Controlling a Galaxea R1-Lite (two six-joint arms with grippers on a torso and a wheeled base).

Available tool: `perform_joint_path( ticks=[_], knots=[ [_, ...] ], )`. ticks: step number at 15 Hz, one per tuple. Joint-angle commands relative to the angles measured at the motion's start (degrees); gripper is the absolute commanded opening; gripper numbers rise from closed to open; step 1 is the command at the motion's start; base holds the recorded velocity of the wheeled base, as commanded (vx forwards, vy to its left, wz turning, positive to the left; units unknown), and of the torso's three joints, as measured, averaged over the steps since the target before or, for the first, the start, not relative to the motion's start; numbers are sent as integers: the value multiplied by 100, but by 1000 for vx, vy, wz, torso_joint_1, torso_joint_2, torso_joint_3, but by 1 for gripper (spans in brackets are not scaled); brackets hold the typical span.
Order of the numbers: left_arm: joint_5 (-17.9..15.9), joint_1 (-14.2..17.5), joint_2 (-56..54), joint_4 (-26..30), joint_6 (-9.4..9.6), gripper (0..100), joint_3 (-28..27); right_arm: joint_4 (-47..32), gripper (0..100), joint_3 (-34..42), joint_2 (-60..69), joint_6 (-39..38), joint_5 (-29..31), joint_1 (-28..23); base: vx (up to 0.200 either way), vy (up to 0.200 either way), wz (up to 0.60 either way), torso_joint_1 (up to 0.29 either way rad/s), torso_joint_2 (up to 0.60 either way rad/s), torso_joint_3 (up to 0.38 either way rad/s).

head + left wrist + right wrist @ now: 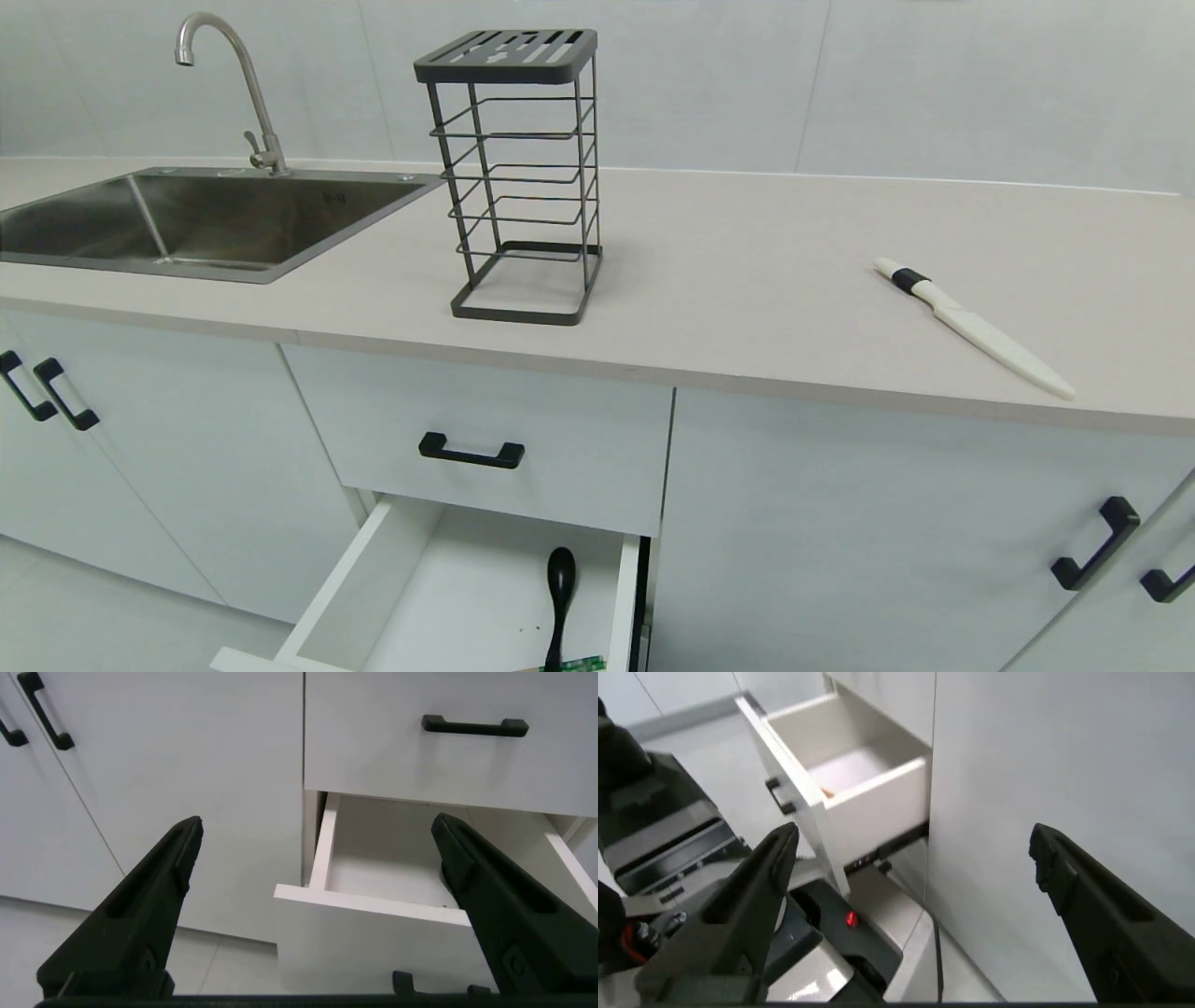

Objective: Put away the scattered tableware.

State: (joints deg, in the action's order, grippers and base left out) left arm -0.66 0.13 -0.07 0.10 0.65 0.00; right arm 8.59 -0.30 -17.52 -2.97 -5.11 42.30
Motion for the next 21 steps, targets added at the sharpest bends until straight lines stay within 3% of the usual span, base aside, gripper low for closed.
perform_joint_path(
  ticks=[1, 3, 4, 6, 7, 9, 12, 13, 17, 19, 21],
  knots=[
    [4, 4, 7, -1, -3, 100, 0, 2, 100, -31, 433, -1, 27, -47, 0, 0, 0, 0, 0, 0],
    [4, 4, 7, -1, 6, 100, 0, -7, 100, -101, 407, -1, 54, -231, 0, 0, 0, 0, 0, 0],
    [4, -5, 7, -1, -3, 100, 0, -16, 100, -216, 187, 7, 36, -1092, 0, 0, 0, 0, 0, 0],
    [-4, 4, 7, -1, -3, 100, 0, -7, 100, -286, 82, 69, -8, -2138, 0, 0, 0, 0, 0, 0],
    [-4, 4, 7, -1, -3, 100, 0, -7, 100, -286, 82, 69, -8, -2138, 0, 0, 0, 0, 0, 0],
    [4, 4, 7, -1, 6, 100, 0, -7, 100, -664, 73, 51, -122, -3395, 0, 0, 0, 0, 0, 0],
    [-4, 4, 7, -1, 6, 100, 0, -16, 100, -514, 556, 25, -289, -3905, 0, 0, 0, 0, 0, 0],
    [-4, 4, 7, -1, 6, 100, 0, -24, 100, -365, 890, 34, -351, -4362, 0, 0, 0, 0, 0, 0],
    [-4, 4, 7, -1, 6, 100, 0, -666, 100, -13, 1602, 87, -377, -4257, 0, 0, 0, 0, 0, 0],
    [-22, 4, 7, -1, 14, 100, 0, -859, 100, 22, 1743, 526, 440, -4239, 0, 0, 0, 0, 0, 0],
    [-22, 4, 7, -1, 14, 100, 0, -886, 100, 13, 1734, 517, 361, -4213, 0, 0, 0, 0, 0, 0]
  ],
)
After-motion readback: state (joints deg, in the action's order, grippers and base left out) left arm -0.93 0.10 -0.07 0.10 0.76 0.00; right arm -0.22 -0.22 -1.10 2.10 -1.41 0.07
